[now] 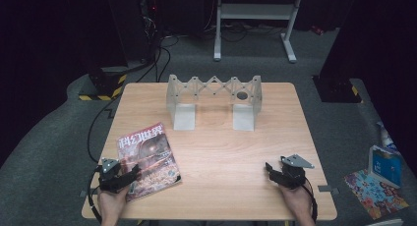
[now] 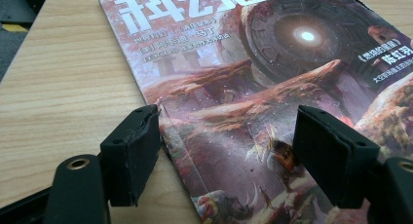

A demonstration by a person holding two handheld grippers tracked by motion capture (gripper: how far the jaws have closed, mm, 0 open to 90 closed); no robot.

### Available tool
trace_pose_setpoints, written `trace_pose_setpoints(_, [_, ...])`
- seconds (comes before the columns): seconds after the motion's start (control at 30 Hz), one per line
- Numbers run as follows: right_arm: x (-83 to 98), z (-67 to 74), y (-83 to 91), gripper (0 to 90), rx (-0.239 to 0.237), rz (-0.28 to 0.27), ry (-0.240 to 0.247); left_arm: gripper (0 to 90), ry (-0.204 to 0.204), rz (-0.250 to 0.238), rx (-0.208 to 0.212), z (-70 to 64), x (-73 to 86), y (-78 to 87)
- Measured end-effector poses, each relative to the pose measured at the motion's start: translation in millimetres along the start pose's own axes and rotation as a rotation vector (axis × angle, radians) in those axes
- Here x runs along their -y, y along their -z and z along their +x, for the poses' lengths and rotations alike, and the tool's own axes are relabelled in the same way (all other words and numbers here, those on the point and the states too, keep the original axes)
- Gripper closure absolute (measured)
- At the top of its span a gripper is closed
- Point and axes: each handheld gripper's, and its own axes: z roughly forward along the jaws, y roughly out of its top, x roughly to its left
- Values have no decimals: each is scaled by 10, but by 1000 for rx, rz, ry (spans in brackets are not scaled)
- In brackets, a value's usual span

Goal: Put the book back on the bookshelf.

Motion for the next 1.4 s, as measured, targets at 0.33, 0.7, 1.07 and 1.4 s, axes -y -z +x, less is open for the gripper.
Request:
trace_pose_setpoints(0.33, [0, 2, 1, 312, 0, 2, -2, 259, -24, 4, 28, -106, 60, 64])
trace_pose_setpoints(0.7, [1, 1, 1, 311, 0, 1, 0, 265, -44, 11, 50, -210, 117, 131])
trace_pose_setpoints(1.07, [2, 0, 1, 311, -1, 0, 0, 265, -71, 21, 72, -310, 152, 175])
trace_pose_setpoints(1.4, [1, 0, 1, 311, 0, 0, 0, 265, -84, 17, 94, -419, 180, 186])
